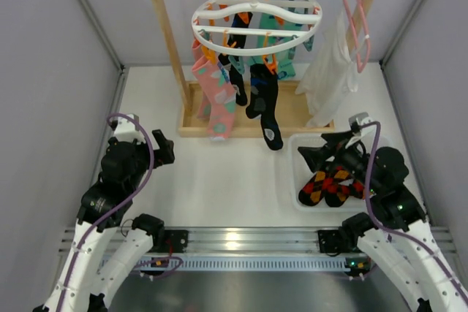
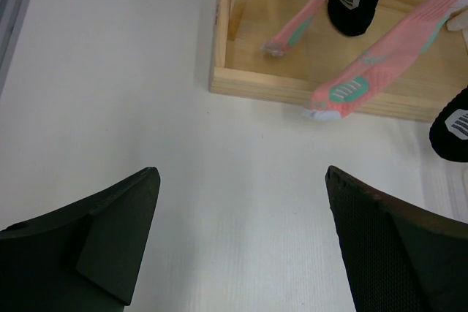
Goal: Remove the socks clipped to the hanger
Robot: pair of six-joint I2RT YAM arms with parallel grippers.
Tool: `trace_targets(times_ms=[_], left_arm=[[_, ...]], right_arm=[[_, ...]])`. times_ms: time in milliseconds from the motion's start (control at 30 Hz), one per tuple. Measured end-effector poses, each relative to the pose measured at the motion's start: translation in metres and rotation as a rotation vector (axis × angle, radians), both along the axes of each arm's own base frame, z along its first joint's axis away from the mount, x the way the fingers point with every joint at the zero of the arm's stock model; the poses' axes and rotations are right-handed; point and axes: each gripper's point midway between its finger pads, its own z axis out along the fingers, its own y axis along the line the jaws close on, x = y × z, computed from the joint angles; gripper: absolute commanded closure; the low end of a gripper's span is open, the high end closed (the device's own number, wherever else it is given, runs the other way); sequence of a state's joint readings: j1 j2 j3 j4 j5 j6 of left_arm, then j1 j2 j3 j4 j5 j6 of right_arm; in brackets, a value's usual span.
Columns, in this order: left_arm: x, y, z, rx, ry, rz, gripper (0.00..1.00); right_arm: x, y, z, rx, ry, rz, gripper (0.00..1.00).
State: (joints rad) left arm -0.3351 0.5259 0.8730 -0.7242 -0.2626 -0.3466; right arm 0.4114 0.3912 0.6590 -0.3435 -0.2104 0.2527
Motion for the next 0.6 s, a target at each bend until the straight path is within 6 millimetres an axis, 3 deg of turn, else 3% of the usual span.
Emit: trace_targets(times_ms=[267,367,467,600], left_arm=[[0.000,-0.002,-0.001,-0.006,0.003,-0.008,0.01],[0.000,-0.002,-0.002,-0.009,0.006,-0.008,0.01],[0.000,-0.003,-0.003,-0.012,0.007,-0.008,0.01],[0.000,-0.003,-0.003,-0.017,0.007,-0.005,0.01]], right_arm=[[0.044,0.059,-0.001,0.022,-0.044,0.224,0.01],[0.065,0.076,-0.012,0.009,-0.034,0.275,0.01],[0.087,0.091,-0.029,-0.011,0.012,0.315,0.06],[0.107,0.110,-0.037,-0.030,0.014,0.359,0.14]])
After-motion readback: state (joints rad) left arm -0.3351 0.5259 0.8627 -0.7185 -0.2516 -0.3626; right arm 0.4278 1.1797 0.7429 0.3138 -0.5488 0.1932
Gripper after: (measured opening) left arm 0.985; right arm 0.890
